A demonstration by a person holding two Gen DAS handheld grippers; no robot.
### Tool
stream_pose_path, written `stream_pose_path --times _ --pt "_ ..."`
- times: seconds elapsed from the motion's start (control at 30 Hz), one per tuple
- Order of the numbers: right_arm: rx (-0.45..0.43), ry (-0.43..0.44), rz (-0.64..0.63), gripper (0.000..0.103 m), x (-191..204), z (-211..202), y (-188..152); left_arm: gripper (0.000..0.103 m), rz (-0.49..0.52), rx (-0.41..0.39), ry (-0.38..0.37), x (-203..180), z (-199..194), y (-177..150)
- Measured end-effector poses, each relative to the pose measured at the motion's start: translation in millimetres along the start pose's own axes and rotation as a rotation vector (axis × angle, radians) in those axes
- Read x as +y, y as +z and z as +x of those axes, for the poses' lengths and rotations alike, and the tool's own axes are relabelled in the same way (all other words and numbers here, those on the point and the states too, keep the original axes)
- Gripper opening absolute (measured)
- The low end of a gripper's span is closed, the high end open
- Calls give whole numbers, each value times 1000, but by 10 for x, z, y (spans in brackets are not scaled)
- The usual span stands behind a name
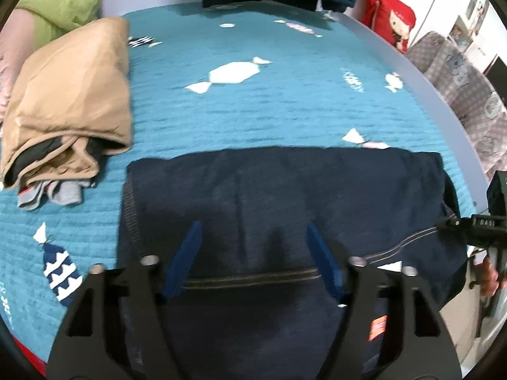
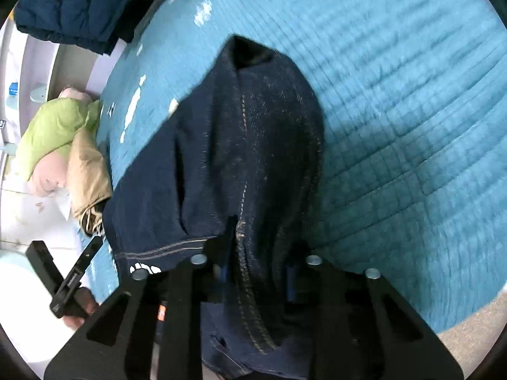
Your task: Fold large clothes
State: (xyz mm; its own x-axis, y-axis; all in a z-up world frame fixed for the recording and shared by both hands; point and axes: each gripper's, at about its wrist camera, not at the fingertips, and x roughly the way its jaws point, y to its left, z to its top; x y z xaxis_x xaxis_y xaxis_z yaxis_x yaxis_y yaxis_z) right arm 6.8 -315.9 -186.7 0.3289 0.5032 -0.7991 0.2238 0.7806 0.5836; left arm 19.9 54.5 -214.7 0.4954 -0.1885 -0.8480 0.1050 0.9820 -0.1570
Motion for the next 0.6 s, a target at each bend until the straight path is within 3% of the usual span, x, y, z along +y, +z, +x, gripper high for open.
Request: stream_pose_path --times 0.1,0.13,0.17,0.2,0.3,0.37,0.47,0.53,0.6 --pt "-53 74 10 20 120 -165 -82 39 -17 6 -83 -158 25 174" --pt "-61 82 3 19 176 -223 -111 28 -12 19 -127 -261 69 276" --pt "-68 86 -9 19 248 -250 -148 14 0 33 -141 -343 126 358" --pt "-70 96 -24 19 322 -260 -182 9 17 49 -127 -440 192 440" --pt "-61 110 -54 19 560 -304 -232 7 34 72 -139 -654 380 645" --pt "-52 116 -84 19 748 -290 -239 7 -9 159 -175 -708 691 765" --pt "-46 122 -107 19 891 -279 -224 4 -100 318 -140 -642 1387 667" --pt "-36 155 -103 19 931 -275 -181 4 -123 285 -168 -593 1398 613" --pt "-30 166 -100 19 943 -267 -133 4 -117 306 -160 -597 1261 594"
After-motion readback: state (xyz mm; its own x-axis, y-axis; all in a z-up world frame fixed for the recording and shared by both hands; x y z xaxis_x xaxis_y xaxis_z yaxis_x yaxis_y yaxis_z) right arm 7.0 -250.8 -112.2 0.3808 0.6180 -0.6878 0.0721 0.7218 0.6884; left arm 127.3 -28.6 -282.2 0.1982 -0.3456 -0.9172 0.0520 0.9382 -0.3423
